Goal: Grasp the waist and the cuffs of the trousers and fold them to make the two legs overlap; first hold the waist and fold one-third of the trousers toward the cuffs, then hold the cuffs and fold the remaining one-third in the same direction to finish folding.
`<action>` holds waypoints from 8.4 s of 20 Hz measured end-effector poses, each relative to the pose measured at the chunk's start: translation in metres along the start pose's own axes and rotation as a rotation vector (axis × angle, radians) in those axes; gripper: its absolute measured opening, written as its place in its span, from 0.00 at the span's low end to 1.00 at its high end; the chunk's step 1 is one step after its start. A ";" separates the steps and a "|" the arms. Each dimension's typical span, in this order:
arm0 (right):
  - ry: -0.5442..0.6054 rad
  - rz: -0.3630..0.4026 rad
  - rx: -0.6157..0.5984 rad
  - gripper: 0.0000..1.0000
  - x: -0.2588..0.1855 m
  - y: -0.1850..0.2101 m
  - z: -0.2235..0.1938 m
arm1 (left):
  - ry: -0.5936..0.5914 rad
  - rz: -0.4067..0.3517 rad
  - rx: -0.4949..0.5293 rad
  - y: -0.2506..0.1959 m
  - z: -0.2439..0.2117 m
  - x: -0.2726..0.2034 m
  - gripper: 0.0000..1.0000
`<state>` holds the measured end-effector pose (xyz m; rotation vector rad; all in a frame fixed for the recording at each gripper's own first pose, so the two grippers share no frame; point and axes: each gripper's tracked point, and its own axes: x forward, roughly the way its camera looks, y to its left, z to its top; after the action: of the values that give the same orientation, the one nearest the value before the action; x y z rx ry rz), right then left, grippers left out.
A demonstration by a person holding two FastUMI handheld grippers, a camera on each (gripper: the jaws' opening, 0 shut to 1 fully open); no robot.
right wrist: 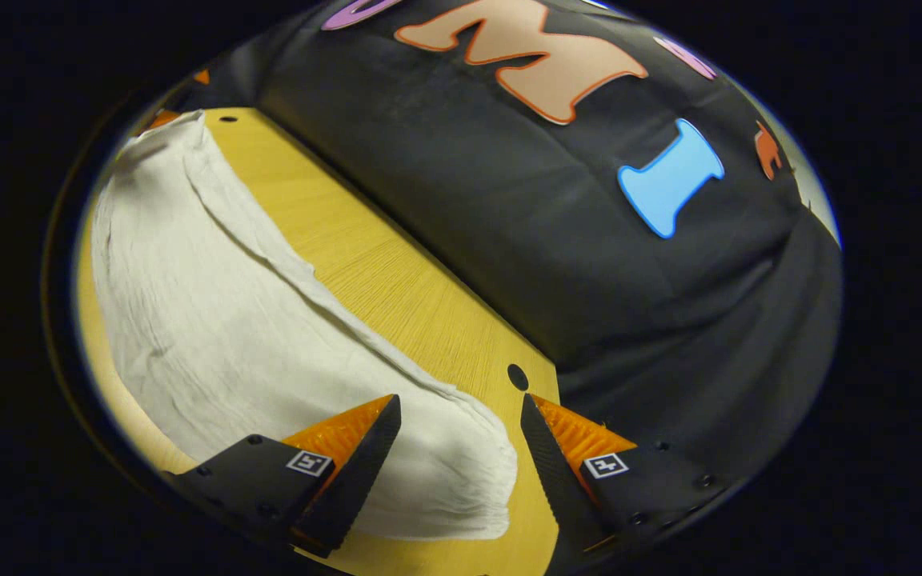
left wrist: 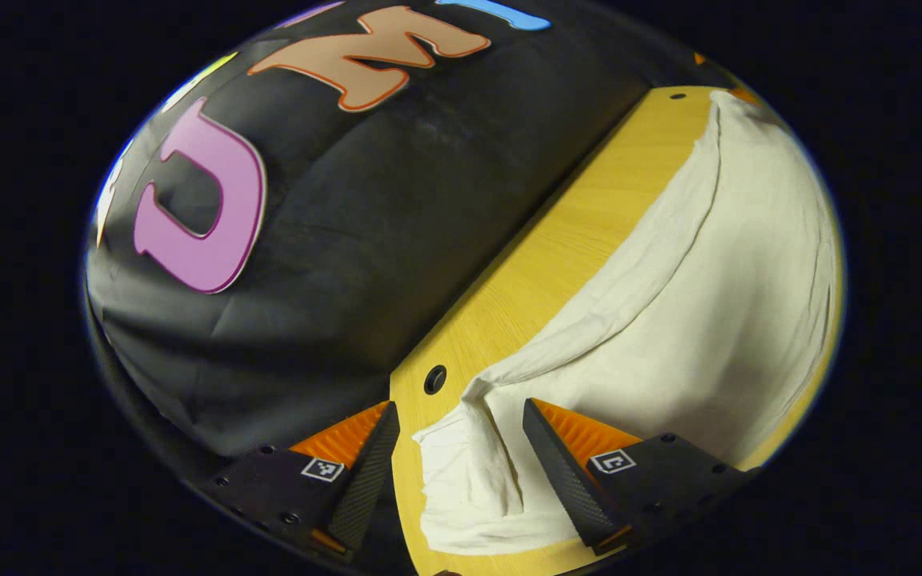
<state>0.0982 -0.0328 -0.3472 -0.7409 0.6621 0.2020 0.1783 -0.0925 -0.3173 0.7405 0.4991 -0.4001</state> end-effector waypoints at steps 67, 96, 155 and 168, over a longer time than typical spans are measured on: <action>-0.125 0.264 0.824 0.14 -0.169 -0.121 0.040 | -0.005 0.079 -0.718 0.007 -0.028 -0.172 0.96; -0.097 0.574 0.211 0.98 -0.191 -0.139 0.018 | 0.133 0.099 -0.945 0.029 -0.123 -0.088 0.97; -0.065 0.252 0.603 0.98 -0.258 -0.360 -0.139 | -0.287 -0.400 -0.795 -0.141 0.331 -0.124 0.00; -0.052 0.185 0.636 0.99 -0.274 -0.388 -0.164 | -0.268 -0.638 -0.731 -0.290 0.371 -0.158 0.00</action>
<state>-0.0421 -0.4123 -0.0491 -0.0635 0.6943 0.1652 0.0091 -0.5284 -0.1495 -0.1994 0.5707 -0.8365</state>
